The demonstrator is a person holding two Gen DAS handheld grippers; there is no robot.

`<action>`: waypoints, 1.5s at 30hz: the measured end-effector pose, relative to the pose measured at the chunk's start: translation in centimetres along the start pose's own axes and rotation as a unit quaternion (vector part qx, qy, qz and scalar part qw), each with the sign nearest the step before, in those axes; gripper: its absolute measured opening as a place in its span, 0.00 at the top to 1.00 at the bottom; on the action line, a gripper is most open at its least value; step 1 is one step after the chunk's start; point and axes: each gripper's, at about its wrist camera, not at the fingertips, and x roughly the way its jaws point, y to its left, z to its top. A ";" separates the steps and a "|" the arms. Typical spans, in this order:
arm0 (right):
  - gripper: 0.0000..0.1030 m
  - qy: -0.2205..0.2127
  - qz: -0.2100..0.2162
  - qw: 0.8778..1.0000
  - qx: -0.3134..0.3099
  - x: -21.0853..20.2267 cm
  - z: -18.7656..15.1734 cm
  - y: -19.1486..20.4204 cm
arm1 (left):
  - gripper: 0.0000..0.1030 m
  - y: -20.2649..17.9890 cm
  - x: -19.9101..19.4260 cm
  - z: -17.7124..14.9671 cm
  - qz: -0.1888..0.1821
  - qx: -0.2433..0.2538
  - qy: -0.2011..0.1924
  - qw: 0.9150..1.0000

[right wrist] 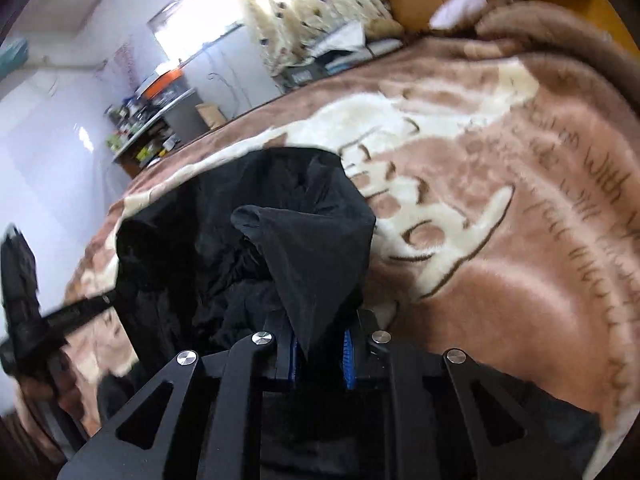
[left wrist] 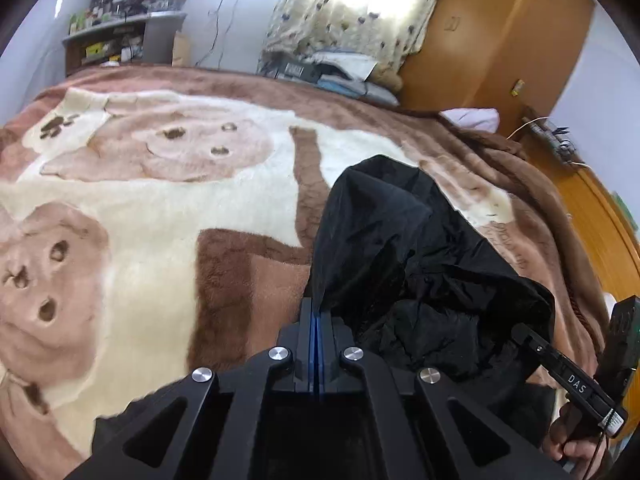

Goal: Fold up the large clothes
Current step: 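Lift the hem with both tools and fold it toward the hood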

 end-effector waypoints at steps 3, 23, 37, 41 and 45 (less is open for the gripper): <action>0.84 -0.017 0.007 1.000 -0.018 -3.1 -1.5 0.6 | 1.00 0.8 -3.0 -1.6 -0.012 -0.017 -0.017 1.000; 0.58 0.036 -0.003 0.999 0.023 -7.9 -9.3 -4.5 | 0.92 8.7 -8.5 -12.1 -0.014 -0.126 0.025 0.992; 0.55 0.038 0.136 0.966 0.215 -11.6 -12.1 -8.4 | 0.41 11.6 -13.1 -14.4 -0.125 -0.240 0.036 0.962; 0.46 0.104 0.190 0.950 0.224 -8.0 -13.6 -5.5 | 0.30 9.7 -10.4 -14.2 -0.137 -0.237 0.076 0.959; 0.41 0.141 0.249 0.932 0.222 -5.5 -15.0 -2.0 | 0.30 8.5 -8.0 -14.2 -0.157 -0.243 0.096 0.952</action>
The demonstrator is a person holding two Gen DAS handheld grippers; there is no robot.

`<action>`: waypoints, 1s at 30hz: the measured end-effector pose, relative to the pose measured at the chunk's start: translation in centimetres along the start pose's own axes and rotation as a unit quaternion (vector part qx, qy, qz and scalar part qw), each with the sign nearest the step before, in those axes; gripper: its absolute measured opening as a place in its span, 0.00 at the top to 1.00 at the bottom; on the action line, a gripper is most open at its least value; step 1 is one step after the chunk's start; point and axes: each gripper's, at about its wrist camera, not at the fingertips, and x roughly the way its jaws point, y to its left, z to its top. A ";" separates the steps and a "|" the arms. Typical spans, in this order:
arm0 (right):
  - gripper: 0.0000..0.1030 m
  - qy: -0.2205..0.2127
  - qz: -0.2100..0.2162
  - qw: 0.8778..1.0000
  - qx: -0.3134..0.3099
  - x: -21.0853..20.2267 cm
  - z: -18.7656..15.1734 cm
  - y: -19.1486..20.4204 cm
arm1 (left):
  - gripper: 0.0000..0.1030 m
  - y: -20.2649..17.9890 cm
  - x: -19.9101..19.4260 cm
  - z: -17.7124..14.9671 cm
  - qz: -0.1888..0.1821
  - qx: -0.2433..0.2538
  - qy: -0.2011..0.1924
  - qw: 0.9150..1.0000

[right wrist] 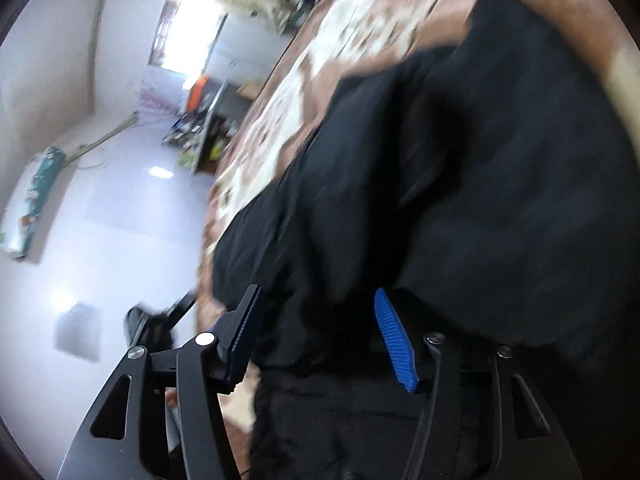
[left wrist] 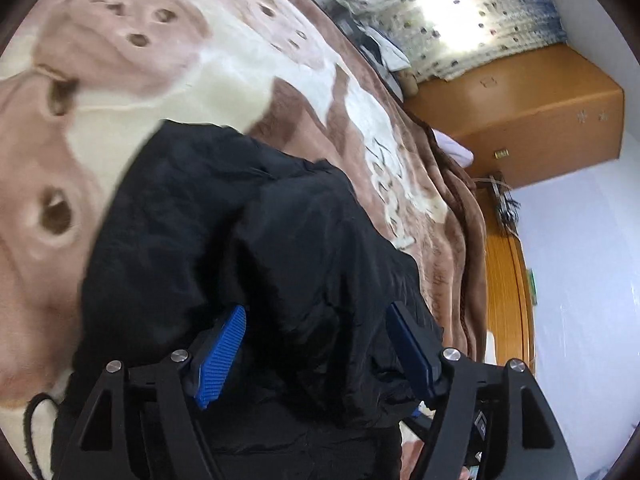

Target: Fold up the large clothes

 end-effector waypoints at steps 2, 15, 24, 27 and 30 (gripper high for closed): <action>0.39 0.013 -0.010 1.000 -0.006 1.7 0.1 0.9 | 0.29 -0.1 0.7 0.4 0.007 -0.010 -0.002 1.000; 0.94 -0.096 0.110 0.988 -0.057 -2.9 4.5 7.4 | 0.20 -0.4 2.0 5.1 -0.099 -0.069 -0.036 0.992; 0.95 -0.029 0.076 0.993 -0.089 -2.0 0.8 5.3 | 0.21 -1.8 1.3 8.2 -0.104 -0.067 -0.084 0.989; 0.95 0.010 0.055 0.993 -0.104 -0.7 -1.2 4.2 | 0.48 -0.5 1.4 7.3 -0.027 -0.047 -0.061 0.997; 0.95 0.038 0.010 0.993 -0.114 0.7 -2.3 2.9 | 0.67 2.0 1.7 6.1 0.007 -0.064 -0.045 0.997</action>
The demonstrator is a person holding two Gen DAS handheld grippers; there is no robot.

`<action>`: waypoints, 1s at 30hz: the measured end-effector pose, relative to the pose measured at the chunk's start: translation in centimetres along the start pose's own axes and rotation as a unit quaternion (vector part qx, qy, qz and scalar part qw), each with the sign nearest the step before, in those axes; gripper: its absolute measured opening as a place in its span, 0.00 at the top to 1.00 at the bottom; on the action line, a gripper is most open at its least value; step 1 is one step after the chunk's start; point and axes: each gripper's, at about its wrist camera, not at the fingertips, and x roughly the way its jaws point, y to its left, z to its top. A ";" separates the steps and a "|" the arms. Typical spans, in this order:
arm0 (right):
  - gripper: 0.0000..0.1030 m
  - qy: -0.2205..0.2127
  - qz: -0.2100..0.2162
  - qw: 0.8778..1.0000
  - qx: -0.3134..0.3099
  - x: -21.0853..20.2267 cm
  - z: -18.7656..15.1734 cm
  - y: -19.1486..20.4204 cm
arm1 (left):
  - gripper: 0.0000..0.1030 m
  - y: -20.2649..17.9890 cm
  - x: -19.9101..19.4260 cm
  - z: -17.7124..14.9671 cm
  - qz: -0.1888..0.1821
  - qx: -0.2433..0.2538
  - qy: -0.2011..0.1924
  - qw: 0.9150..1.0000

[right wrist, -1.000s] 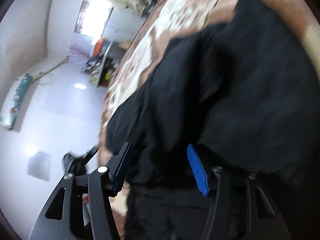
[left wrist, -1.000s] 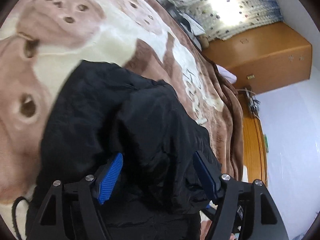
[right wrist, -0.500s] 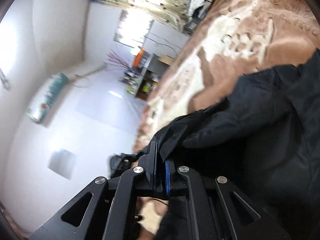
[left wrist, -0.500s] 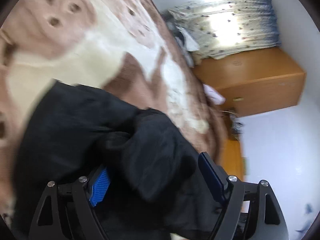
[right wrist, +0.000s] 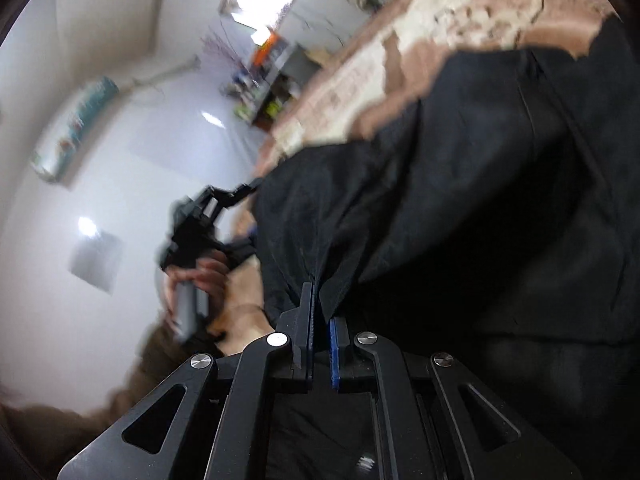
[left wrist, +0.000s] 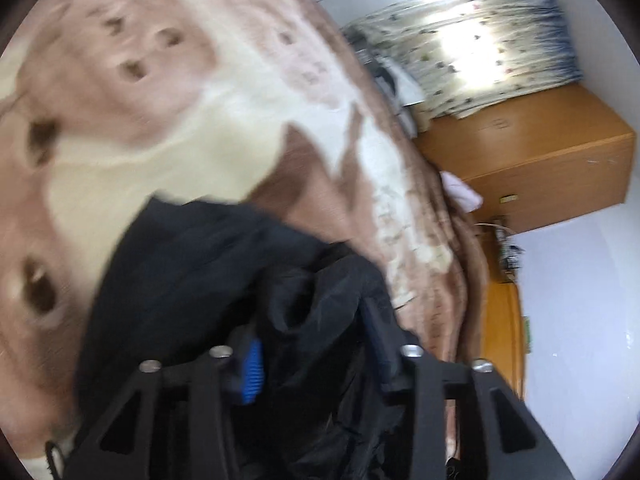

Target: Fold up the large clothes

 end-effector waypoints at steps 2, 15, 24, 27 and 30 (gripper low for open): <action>0.95 0.017 -0.025 1.000 0.002 0.8 -0.5 -0.8 | 0.70 0.6 -0.2 -0.7 0.028 0.015 -0.002 0.999; 0.40 -0.120 -0.036 0.986 0.110 -6.3 3.1 -5.5 | 0.38 -4.3 -8.2 -6.6 0.050 0.130 -0.074 0.987; 0.40 -0.081 -0.015 0.989 0.126 -1.9 6.3 -6.0 | 0.18 -6.4 0.2 -15.0 0.002 0.178 0.145 0.973; 0.40 -0.090 -0.039 0.988 0.123 -1.9 6.5 -6.5 | 0.09 -5.7 1.5 -15.6 0.009 0.164 0.173 0.971; 0.40 -0.095 -0.023 0.988 0.121 -1.9 6.3 -6.4 | 0.08 -4.9 2.4 -15.7 0.030 0.151 0.183 0.971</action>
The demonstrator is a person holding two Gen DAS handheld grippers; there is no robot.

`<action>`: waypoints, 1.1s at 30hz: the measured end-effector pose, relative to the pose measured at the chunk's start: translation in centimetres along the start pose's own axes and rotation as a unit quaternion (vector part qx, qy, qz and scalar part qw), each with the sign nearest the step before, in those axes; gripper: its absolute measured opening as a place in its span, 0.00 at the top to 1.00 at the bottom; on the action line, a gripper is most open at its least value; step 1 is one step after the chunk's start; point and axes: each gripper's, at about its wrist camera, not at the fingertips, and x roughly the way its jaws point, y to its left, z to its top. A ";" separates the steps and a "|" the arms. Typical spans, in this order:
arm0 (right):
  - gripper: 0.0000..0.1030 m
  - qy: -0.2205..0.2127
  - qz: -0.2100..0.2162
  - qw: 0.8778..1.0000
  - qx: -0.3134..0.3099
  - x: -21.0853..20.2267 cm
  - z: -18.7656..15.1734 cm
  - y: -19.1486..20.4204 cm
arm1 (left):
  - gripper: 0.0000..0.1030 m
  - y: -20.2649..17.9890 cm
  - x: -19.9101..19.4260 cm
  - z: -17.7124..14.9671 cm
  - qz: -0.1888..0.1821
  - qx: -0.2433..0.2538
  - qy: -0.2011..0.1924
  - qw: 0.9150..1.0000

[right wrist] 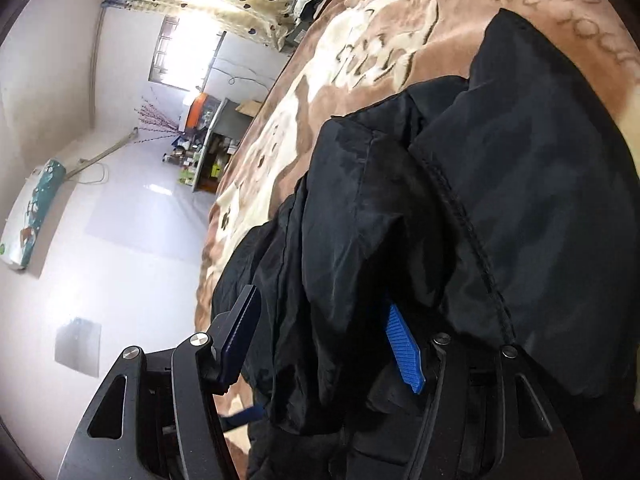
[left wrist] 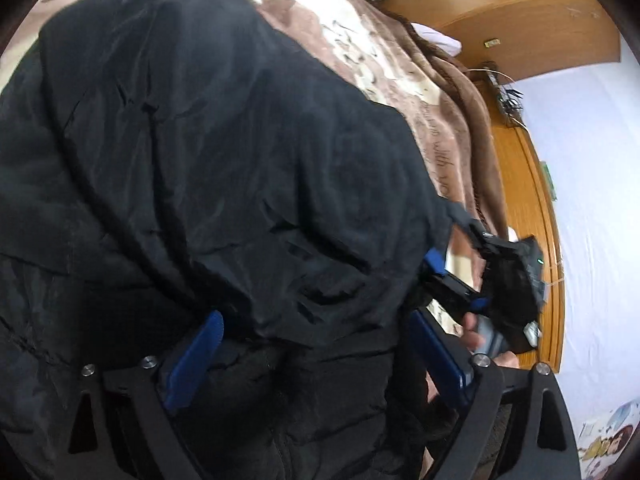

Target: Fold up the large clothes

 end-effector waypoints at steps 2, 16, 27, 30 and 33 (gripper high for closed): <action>0.40 -0.002 0.012 1.000 -0.019 -0.2 0.2 1.3 | 0.08 0.7 0.5 0.2 0.032 0.004 0.005 0.999; 0.40 0.001 -0.025 0.998 -0.049 2.1 2.8 2.2 | 0.85 2.8 -3.1 -1.4 0.006 0.000 -0.029 1.000; 0.40 -0.083 -0.225 0.959 -0.151 -1.3 2.8 4.0 | 0.82 2.3 -0.3 -2.0 0.066 0.041 -0.002 0.997; 0.40 -0.096 -0.232 0.958 -0.138 -2.8 1.8 3.2 | 0.66 3.2 0.0 -2.4 0.085 0.039 0.011 0.996; 0.40 -0.136 -0.257 0.938 -0.187 -3.5 0.8 5.7 | 0.38 2.7 -1.8 -2.3 0.110 0.063 -0.012 0.992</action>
